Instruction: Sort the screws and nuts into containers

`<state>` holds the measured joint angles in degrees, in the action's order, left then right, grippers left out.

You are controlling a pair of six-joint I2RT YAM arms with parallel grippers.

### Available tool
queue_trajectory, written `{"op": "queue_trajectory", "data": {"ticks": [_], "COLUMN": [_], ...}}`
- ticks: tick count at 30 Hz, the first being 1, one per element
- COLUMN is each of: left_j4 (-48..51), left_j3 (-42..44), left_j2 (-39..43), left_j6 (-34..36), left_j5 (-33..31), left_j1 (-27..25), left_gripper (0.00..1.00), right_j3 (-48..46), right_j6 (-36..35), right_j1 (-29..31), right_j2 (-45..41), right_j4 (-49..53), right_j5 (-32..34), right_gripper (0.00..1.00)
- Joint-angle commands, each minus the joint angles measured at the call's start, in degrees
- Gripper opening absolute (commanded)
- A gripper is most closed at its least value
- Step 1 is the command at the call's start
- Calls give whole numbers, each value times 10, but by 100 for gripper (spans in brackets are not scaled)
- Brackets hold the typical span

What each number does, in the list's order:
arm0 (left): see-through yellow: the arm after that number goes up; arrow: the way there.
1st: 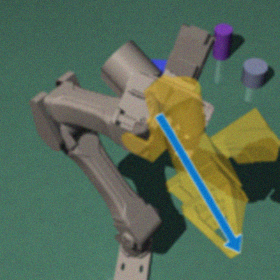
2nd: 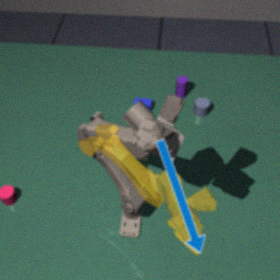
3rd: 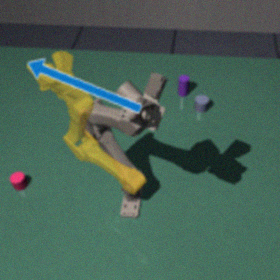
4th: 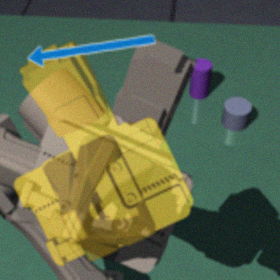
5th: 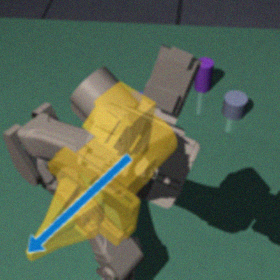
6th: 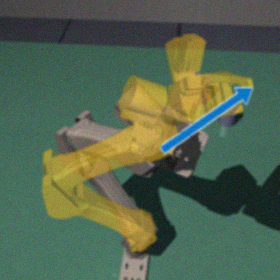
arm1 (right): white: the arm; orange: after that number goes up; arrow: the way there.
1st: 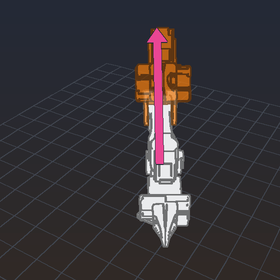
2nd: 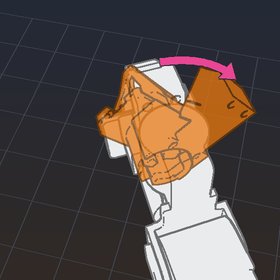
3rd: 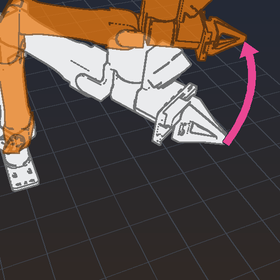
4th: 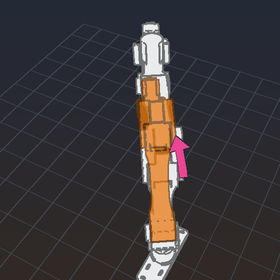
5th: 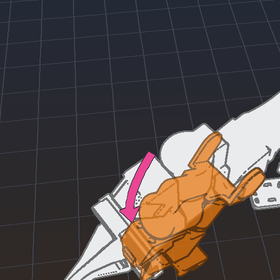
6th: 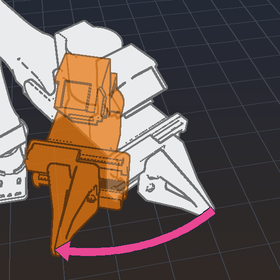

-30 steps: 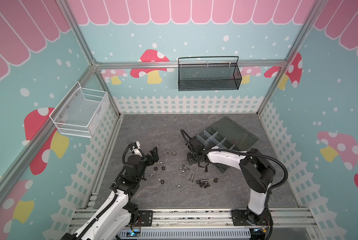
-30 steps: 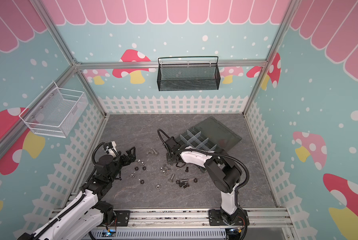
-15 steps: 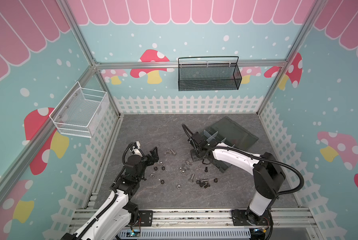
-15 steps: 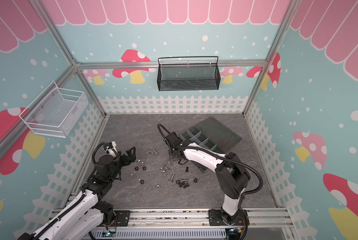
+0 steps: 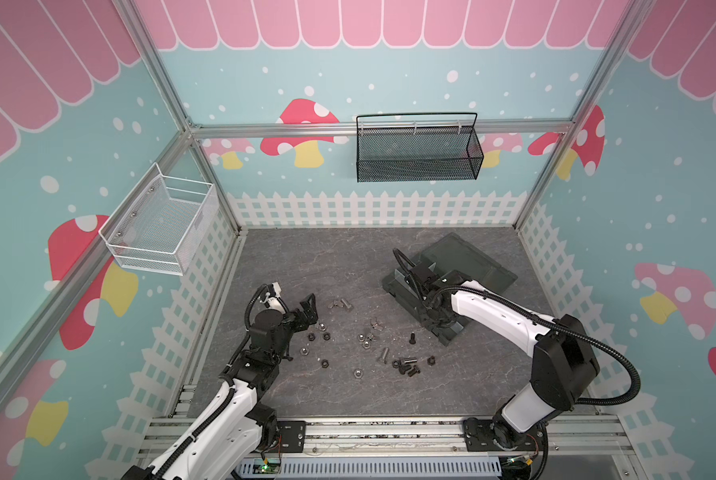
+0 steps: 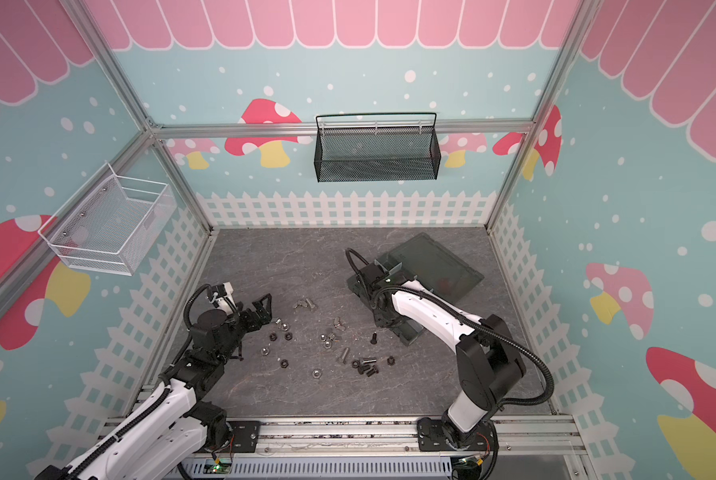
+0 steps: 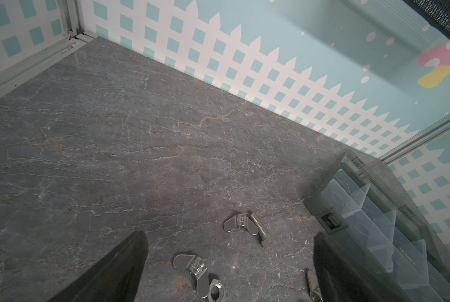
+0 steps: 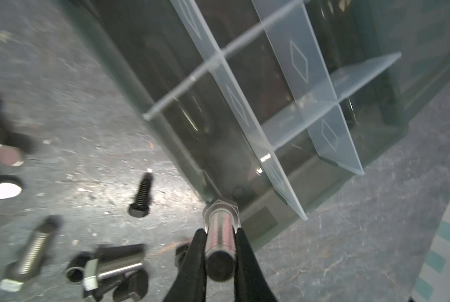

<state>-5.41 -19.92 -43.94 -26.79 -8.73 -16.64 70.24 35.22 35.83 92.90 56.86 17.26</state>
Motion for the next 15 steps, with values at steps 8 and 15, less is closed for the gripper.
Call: {"op": "queue_trajectory", "data": {"ticks": [8,15], "left_j4": [3,2], "left_j3": [-13,-12], "left_j2": [3,7], "left_j6": [-1,-1], "left_j5": [12,11], "left_j1": [-2,-2], "left_gripper": [100,100], "right_j3": [-47,-64], "right_j6": [3,-11], "right_j1": [-44,-48], "right_j2": [-1,28], "right_j4": [27,2], "right_j5": [48,32], "right_gripper": [0,0]}}
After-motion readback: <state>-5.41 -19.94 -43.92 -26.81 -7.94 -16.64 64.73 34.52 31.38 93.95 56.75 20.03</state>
